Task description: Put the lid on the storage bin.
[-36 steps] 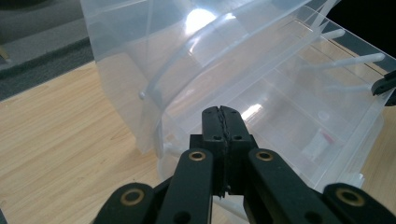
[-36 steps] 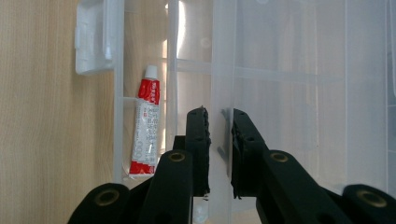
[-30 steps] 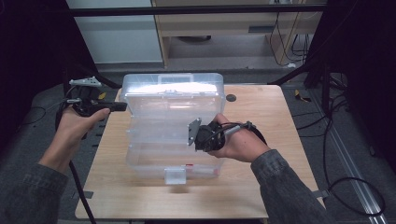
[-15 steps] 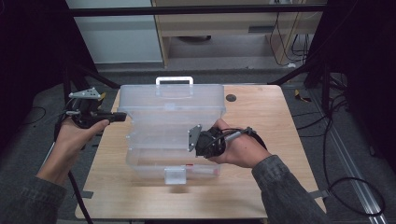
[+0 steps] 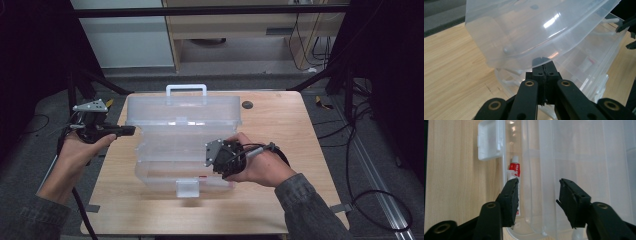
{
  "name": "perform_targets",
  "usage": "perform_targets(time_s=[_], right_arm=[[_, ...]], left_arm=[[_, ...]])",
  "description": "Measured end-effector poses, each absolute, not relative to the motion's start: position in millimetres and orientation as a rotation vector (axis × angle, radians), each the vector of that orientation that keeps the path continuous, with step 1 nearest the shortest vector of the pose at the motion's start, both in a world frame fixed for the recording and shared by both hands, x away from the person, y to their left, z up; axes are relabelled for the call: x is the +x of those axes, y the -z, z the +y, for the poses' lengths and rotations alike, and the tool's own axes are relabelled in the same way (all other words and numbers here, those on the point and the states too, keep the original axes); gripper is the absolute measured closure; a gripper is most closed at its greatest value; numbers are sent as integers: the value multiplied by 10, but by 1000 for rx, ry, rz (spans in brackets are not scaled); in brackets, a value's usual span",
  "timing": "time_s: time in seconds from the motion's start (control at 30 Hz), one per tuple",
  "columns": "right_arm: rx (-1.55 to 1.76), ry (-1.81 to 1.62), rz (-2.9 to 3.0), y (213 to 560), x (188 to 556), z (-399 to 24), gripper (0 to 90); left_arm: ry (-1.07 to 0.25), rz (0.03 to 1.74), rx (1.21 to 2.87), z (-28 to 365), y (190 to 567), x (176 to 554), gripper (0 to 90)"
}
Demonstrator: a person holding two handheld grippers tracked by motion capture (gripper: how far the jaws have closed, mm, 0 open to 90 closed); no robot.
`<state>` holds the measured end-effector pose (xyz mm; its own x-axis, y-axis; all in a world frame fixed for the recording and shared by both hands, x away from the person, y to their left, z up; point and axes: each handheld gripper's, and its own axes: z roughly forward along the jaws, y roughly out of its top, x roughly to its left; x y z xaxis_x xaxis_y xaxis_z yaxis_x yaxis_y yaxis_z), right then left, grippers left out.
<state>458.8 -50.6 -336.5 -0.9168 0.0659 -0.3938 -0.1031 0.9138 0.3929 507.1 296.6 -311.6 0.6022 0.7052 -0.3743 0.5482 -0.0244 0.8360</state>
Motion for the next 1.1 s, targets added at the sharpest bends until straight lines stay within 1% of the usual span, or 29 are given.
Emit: perform_targets(time_s=[0.03,0.13,0.3,0.43,0.63,1.1], right_arm=[[-11,-583,2664,3366,4579,-526,463],[18,-599,2652,3363,4560,-585,414],[57,-615,2635,3354,4513,-695,366],[95,-630,2627,3356,4499,-775,344],[138,-642,2622,3353,4459,-849,318],[245,-653,2605,3395,4362,-1144,314]], left_arm=[[-182,1037,1723,2983,3122,5067,896],[-171,1043,1693,2950,3139,5034,896],[-167,1038,1699,2952,3170,5002,896],[-157,1037,1701,2943,3207,4971,896],[-144,1035,1712,2956,3274,4909,896],[-133,1036,1728,2965,3519,4722,897]])
